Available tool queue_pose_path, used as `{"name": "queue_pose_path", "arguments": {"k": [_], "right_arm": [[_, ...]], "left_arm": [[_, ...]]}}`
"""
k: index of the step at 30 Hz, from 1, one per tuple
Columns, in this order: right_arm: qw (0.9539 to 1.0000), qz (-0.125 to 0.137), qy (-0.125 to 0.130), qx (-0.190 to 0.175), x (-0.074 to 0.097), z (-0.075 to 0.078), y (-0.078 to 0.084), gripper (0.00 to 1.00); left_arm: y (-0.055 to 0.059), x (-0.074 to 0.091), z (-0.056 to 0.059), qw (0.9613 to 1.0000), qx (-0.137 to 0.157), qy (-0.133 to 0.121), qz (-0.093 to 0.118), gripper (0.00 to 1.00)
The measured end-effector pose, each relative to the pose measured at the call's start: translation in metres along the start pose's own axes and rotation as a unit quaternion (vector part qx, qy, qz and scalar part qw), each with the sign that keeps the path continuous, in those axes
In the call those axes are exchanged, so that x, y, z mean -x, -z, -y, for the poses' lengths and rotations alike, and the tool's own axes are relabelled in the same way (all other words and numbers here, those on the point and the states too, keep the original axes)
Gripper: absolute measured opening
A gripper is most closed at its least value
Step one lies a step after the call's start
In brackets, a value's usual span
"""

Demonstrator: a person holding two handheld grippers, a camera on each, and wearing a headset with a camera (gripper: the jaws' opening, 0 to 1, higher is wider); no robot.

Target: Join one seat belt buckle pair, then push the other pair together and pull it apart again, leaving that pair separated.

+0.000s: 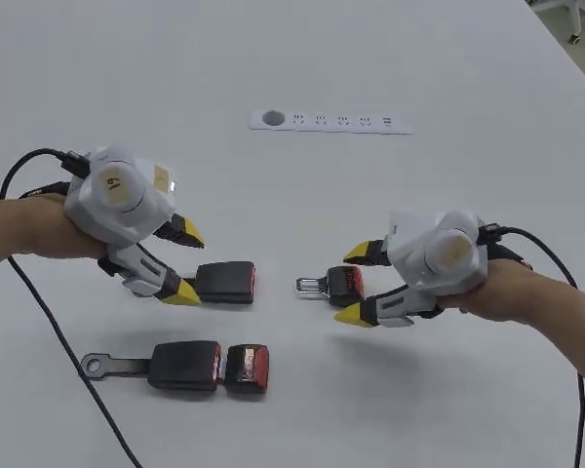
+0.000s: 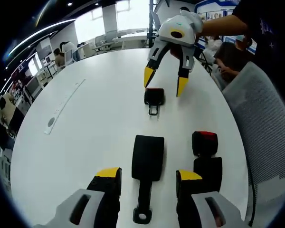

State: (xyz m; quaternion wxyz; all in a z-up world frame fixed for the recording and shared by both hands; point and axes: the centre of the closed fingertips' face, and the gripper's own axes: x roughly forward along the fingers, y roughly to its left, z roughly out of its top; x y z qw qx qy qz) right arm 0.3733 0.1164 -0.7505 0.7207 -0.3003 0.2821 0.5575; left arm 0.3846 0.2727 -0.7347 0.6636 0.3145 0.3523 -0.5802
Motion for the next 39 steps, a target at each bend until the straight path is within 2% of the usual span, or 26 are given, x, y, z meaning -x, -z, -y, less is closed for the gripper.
{"name": "queue_pose_path", "arguments": {"k": [7,17,23,39], "right_arm": [[0.9998,-0.013,-0.01,0.008,0.0,0.006,0.007,0.42],[0.9985,-0.039,-0.035,0.019,-0.009,0.011,0.021,0.4],[0.9974,-0.049,-0.046,0.024,-0.012,0.011,0.022,0.36],[0.9966,-0.058,-0.051,0.026,-0.013,0.013,0.029,0.32]], "left_arm": [[0.0,-0.009,-0.005,0.9998,-0.007,0.012,-0.013,0.46],[-0.003,-0.02,-0.006,0.9988,-0.021,0.029,-0.035,0.44],[0.002,-0.027,-0.005,0.9974,-0.032,0.039,-0.05,0.39],[0.011,-0.036,0.001,0.996,-0.03,0.055,-0.064,0.34]]}}
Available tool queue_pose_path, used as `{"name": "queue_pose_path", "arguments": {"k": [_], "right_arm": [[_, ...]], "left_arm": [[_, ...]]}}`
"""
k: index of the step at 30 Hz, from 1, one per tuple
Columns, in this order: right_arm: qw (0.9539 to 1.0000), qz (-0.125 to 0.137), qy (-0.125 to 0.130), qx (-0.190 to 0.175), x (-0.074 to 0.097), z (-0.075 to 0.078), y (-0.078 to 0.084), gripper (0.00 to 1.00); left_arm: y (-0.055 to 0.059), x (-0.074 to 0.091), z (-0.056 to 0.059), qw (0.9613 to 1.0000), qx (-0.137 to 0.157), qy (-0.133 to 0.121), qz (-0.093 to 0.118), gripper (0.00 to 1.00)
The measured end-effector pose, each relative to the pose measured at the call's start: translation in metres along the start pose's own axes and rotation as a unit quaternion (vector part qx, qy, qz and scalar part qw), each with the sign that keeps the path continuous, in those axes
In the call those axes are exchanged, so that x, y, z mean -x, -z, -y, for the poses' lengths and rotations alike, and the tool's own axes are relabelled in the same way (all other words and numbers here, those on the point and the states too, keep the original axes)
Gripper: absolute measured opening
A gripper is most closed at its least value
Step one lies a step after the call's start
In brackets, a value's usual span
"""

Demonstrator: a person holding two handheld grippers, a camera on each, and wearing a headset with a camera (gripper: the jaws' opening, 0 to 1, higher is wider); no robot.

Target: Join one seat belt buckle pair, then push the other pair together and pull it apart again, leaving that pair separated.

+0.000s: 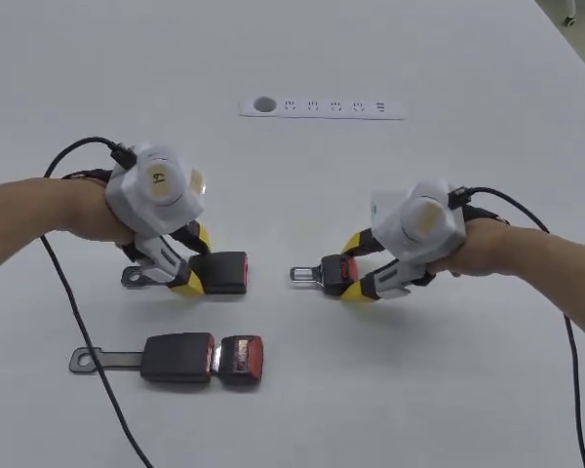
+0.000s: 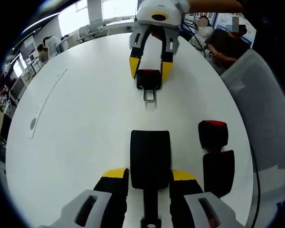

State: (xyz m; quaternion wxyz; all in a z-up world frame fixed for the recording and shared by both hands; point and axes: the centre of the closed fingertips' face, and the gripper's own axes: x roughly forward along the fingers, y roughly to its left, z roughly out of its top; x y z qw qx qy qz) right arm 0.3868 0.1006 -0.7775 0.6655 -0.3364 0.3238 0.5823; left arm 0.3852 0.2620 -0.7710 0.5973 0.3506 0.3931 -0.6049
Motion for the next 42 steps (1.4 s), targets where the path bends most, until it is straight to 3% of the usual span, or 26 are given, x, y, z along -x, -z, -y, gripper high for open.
{"name": "queue_pose_path", "arguments": {"k": [26,42], "right_arm": [[1.0,-0.001,0.001,0.002,-0.001,-0.002,-0.002,0.32],[0.9999,0.011,-0.003,0.001,-0.011,-0.003,-0.018,0.32]], "left_arm": [[0.008,-0.004,0.0,1.0,0.005,0.002,0.003,0.32],[0.008,-0.005,-0.002,0.9999,0.01,0.002,-0.002,0.32]]}}
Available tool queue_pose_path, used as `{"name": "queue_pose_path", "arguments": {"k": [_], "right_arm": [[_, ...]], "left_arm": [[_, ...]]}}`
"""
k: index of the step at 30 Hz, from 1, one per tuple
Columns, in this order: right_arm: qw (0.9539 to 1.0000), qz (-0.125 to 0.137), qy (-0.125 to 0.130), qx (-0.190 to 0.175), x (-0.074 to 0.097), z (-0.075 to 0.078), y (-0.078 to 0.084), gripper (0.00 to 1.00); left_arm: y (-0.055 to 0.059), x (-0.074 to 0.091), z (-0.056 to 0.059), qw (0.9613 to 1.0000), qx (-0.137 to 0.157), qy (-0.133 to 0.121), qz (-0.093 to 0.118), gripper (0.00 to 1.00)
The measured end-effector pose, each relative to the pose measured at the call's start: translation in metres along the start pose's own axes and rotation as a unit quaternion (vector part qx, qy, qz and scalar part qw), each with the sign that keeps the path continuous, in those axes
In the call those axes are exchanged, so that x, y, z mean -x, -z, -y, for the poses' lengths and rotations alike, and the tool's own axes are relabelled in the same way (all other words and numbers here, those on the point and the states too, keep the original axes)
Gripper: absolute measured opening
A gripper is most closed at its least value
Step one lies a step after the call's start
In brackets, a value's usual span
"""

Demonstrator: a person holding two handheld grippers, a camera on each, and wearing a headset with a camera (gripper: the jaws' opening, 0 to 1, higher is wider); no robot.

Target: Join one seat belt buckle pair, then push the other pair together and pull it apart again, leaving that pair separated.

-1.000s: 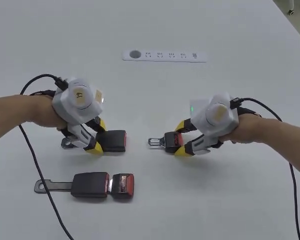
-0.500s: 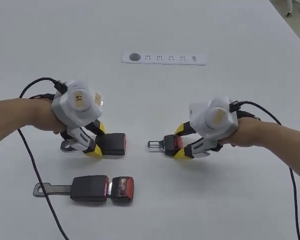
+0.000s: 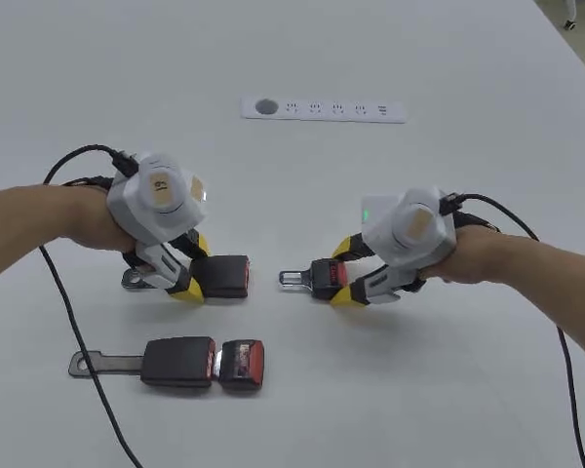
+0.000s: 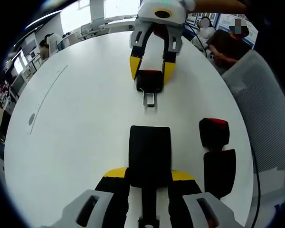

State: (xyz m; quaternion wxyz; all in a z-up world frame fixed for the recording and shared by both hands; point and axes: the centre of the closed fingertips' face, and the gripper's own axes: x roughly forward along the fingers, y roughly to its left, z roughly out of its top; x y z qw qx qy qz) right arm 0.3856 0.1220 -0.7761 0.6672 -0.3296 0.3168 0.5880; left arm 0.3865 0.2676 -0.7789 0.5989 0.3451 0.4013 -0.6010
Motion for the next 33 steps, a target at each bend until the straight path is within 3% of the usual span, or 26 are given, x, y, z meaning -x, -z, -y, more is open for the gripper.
{"name": "queue_pose_path", "arguments": {"k": [33], "right_arm": [[0.9998,0.016,-0.009,0.013,-0.022,-0.002,-0.032,0.32]], "left_arm": [[-0.001,0.0,0.001,0.9999,0.016,0.0,-0.003,0.32]]}}
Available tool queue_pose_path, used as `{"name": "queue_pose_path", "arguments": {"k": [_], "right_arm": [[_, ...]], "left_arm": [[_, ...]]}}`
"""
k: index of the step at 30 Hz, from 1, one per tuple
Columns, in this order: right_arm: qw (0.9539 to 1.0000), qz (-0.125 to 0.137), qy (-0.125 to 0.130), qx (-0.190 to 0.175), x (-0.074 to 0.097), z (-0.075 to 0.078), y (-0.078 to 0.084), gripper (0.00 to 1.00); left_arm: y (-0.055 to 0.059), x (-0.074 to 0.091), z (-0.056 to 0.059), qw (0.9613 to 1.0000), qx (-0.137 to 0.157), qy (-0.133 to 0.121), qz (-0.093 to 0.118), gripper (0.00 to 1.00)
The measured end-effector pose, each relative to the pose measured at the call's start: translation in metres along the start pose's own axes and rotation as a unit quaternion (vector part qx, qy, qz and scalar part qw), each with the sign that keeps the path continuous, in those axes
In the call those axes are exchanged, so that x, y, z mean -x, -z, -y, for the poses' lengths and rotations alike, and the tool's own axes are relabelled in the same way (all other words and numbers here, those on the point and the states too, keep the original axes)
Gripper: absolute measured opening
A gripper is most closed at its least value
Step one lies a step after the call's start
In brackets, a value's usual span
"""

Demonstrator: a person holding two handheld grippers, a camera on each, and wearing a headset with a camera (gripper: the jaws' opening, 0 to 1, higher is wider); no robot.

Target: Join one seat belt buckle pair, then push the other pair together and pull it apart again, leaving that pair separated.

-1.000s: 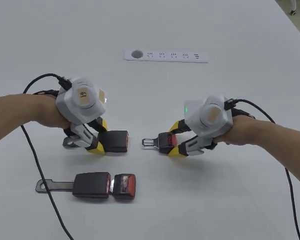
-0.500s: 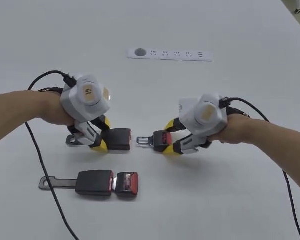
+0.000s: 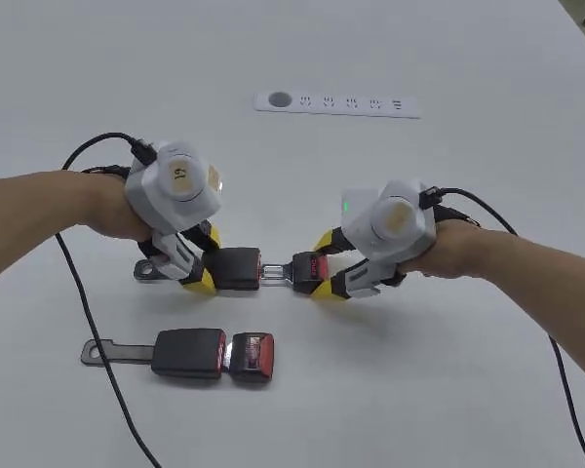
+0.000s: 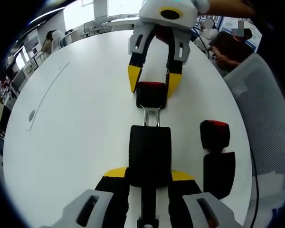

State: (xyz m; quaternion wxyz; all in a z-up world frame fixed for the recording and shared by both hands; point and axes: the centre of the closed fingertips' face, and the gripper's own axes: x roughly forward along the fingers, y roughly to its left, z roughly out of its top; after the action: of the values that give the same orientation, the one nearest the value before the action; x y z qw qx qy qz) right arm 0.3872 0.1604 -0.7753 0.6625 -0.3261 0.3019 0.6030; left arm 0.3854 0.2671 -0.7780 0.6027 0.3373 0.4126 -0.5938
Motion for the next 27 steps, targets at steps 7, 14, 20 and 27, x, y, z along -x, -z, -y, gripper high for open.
{"name": "queue_pose_path", "arguments": {"k": [7,14,20,27], "right_arm": [[1.0,0.0,0.003,-0.001,-0.002,0.001,-0.002,0.32],[0.9999,0.011,0.001,-0.011,-0.003,-0.001,-0.007,0.31],[0.9999,0.011,0.004,0.0,-0.009,-0.002,-0.015,0.31],[0.9999,0.013,0.004,-0.007,-0.011,-0.001,-0.013,0.31]], "left_arm": [[0.0,0.0,0.001,1.0,0.0,0.0,0.0,0.32],[-0.001,0.0,0.001,1.0,0.002,-0.003,0.004,0.32],[-0.001,0.0,0.001,1.0,0.0,-0.003,0.0,0.32],[-0.001,0.0,0.0,1.0,0.001,-0.003,0.003,0.32]]}}
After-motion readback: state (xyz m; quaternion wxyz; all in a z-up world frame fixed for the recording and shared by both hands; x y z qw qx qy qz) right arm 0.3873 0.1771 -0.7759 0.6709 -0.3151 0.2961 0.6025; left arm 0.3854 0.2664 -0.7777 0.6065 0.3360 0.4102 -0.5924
